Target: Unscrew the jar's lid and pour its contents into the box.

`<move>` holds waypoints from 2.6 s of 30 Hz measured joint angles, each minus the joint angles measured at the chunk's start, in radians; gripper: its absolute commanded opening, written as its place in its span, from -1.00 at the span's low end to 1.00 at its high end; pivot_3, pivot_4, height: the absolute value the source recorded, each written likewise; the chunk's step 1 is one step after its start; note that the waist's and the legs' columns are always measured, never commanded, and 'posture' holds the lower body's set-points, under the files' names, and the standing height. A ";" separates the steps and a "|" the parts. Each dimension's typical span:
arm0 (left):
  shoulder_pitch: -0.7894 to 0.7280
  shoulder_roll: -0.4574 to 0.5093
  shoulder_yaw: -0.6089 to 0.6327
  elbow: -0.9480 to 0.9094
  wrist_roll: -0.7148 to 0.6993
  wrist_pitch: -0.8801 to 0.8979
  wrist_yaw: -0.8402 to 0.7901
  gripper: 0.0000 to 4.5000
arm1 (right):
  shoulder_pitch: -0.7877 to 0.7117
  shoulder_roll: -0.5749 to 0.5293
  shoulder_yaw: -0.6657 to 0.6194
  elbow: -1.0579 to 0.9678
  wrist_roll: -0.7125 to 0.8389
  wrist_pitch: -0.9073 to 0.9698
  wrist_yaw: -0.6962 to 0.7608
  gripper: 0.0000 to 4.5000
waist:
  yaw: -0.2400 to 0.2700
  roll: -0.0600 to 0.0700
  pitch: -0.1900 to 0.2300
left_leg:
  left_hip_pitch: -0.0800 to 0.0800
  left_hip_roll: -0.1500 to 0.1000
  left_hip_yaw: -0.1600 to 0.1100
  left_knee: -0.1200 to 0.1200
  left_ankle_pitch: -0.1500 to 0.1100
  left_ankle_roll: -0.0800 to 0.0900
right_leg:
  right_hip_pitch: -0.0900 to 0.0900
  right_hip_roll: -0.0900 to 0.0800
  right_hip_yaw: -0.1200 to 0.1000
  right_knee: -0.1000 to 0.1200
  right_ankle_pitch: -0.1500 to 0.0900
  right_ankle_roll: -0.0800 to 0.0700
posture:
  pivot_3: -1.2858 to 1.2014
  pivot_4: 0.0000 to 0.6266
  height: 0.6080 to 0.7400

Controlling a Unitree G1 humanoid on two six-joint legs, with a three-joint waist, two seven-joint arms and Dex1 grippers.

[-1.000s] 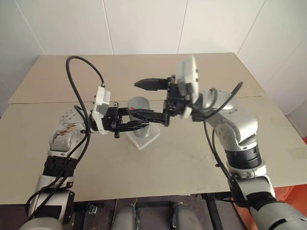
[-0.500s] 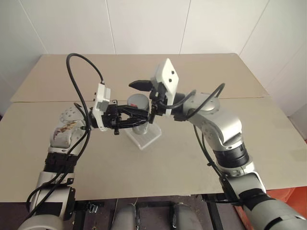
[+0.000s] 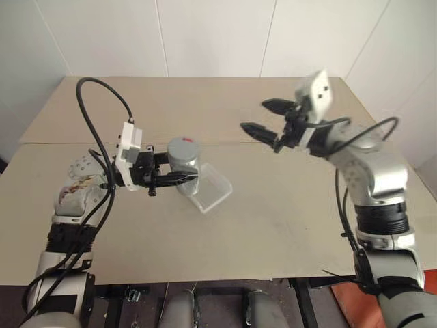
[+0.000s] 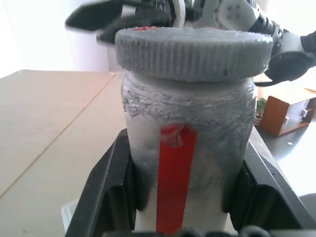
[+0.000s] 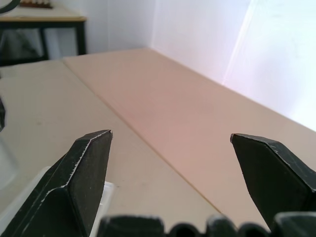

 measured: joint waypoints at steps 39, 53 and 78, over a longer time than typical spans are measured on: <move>-0.066 -0.081 -0.040 0.075 0.049 -0.074 0.002 -0.14 | -0.078 0.200 0.223 -0.272 0.025 0.164 -0.050 0.99 | -0.007 0.000 0.000 | -0.001 0.000 -0.001 0.001 0.000 0.000 | 0.001 0.000 -0.001 0.003 0.000 0.000 | 0.03 -0.52 1.00; -0.066 -0.080 -0.040 0.075 0.050 -0.074 0.010 -0.14 | -0.049 0.186 0.209 -0.229 0.008 0.155 -0.054 0.99 | -0.006 0.000 0.000 | -0.001 0.000 -0.001 0.001 0.000 0.000 | 0.001 0.000 -0.001 0.003 0.000 0.000 | 0.03 -0.52 1.00; -0.056 -0.070 -0.039 0.066 0.048 -0.074 0.002 -0.14 | 0.060 0.045 0.140 -0.333 0.115 0.138 0.084 0.99 | -0.007 0.000 0.000 | -0.001 0.000 -0.001 0.001 0.000 0.000 | 0.001 0.000 -0.001 0.001 0.000 0.000 | 0.03 -0.52 1.00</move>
